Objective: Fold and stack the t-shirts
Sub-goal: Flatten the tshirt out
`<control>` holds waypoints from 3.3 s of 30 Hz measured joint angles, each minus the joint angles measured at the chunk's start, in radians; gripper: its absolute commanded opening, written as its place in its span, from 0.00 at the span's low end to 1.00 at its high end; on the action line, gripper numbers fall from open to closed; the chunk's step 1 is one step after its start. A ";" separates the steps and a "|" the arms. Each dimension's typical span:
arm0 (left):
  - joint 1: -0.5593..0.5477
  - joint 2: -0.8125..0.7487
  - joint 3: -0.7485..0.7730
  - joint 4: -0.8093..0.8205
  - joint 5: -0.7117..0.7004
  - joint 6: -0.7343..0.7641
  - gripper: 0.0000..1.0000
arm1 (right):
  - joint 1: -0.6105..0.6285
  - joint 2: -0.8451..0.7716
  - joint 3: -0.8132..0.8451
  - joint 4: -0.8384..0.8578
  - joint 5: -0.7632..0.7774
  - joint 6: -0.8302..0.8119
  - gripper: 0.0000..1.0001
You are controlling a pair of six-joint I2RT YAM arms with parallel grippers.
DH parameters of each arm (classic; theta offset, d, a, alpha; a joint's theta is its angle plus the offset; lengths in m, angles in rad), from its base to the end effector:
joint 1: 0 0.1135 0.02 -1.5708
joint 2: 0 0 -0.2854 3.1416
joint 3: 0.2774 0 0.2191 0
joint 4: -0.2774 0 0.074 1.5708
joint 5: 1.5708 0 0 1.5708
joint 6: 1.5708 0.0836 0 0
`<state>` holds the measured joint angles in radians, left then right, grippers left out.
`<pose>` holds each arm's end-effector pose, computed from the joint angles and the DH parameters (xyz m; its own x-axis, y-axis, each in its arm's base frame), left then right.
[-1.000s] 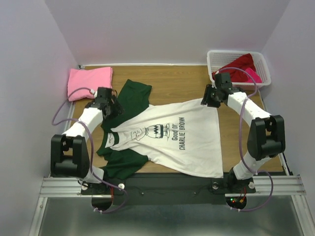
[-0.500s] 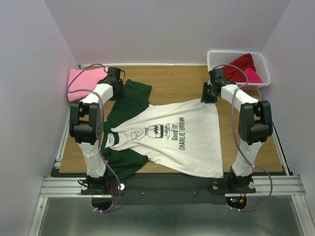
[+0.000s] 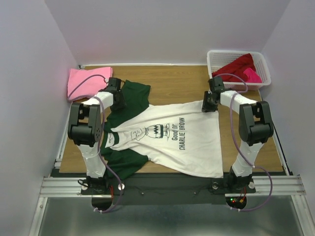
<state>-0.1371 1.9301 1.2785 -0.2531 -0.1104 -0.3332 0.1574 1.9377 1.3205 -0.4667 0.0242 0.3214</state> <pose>0.4187 -0.0485 0.1771 -0.7584 -0.2235 -0.6123 -0.1901 0.9744 -0.1202 0.3980 0.0611 0.1676 -0.8741 0.1810 -0.4507 0.1377 0.9822 0.1275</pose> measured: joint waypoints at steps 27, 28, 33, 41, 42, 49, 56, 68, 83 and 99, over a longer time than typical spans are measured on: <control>0.023 -0.074 0.203 -0.018 0.018 0.119 0.65 | 0.000 -0.285 -0.104 -0.095 0.025 0.037 0.51; 0.024 -0.043 0.235 -0.009 0.016 0.133 0.64 | 0.000 -0.287 -0.104 -0.096 0.025 0.036 0.51; 0.027 0.099 0.356 -0.013 0.017 0.206 0.64 | 0.000 -0.290 -0.112 -0.103 0.025 0.029 0.51; 0.027 0.227 0.429 -0.033 0.024 0.263 0.64 | 0.000 -0.303 -0.131 -0.102 0.024 0.021 0.51; 0.027 0.241 0.454 -0.035 0.029 0.267 0.64 | 0.000 -0.305 -0.137 -0.102 0.024 0.019 0.51; 0.027 0.304 0.533 -0.031 0.063 0.274 0.64 | 0.000 -0.308 -0.145 -0.106 0.025 0.014 0.51; 0.028 0.328 0.537 -0.047 0.084 0.296 0.66 | 0.000 -0.308 -0.145 -0.106 0.025 0.014 0.51; 0.063 0.250 0.463 0.004 0.233 0.338 0.66 | 0.000 -0.308 -0.150 -0.105 0.024 0.014 0.51; 0.069 0.255 0.452 0.014 0.277 0.375 0.59 | 0.000 -0.308 -0.159 -0.109 0.029 0.014 0.51; 0.079 0.309 0.437 0.031 0.284 0.385 0.41 | 0.000 -0.273 -0.158 -0.108 0.061 0.013 0.50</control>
<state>-0.0578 2.2387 1.7153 -0.2218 0.1738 0.0521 0.1577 1.6646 1.1629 -0.5751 0.0849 0.3340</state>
